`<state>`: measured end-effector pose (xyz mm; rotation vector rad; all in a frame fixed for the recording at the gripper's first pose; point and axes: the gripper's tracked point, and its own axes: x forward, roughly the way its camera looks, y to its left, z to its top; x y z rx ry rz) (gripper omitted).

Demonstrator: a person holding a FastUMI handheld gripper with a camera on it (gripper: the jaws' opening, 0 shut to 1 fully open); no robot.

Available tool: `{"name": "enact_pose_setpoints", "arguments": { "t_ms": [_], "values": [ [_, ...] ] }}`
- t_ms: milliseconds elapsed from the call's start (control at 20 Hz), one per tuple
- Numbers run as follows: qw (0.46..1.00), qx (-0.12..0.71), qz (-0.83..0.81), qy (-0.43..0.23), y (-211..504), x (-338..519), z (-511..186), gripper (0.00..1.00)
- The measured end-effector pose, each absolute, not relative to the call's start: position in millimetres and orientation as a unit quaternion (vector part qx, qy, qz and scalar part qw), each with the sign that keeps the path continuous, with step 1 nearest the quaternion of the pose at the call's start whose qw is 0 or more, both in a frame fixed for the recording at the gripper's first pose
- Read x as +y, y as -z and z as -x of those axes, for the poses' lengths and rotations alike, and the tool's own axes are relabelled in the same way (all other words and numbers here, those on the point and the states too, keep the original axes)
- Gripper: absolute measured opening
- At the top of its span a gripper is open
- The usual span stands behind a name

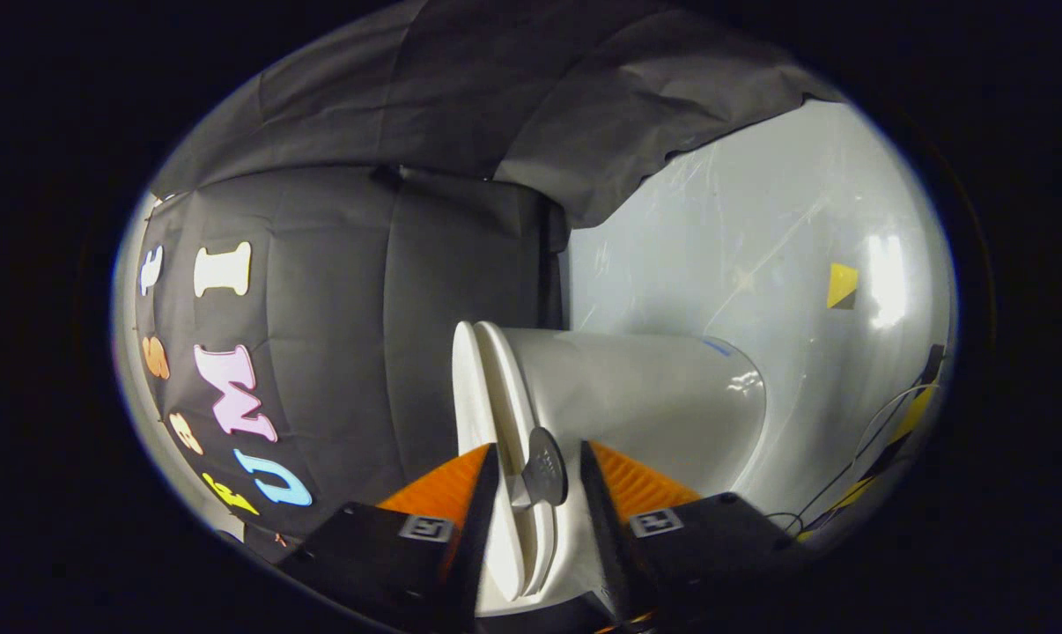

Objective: Open the toilet lid.

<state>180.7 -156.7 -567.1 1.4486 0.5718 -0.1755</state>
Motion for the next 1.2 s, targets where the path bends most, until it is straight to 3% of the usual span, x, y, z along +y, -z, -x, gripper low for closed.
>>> {"name": "enact_pose_setpoints", "arguments": {
  "t_ms": [150, 250, 300, 800, 1200],
  "values": [
    [0.704, 0.257, -0.658, 0.075, 568, -158, -182, 0.22],
    [0.697, 0.235, -0.674, 0.072, 576, -152, -198, 0.2],
    [0.693, 0.241, -0.675, 0.074, 569, -153, -190, 0.05],
    [0.714, 0.252, -0.649, 0.077, 555, -156, -187, 0.05],
    [0.781, 0.246, -0.571, 0.06, 485, -130, -204, 0.05]
  ]
}}
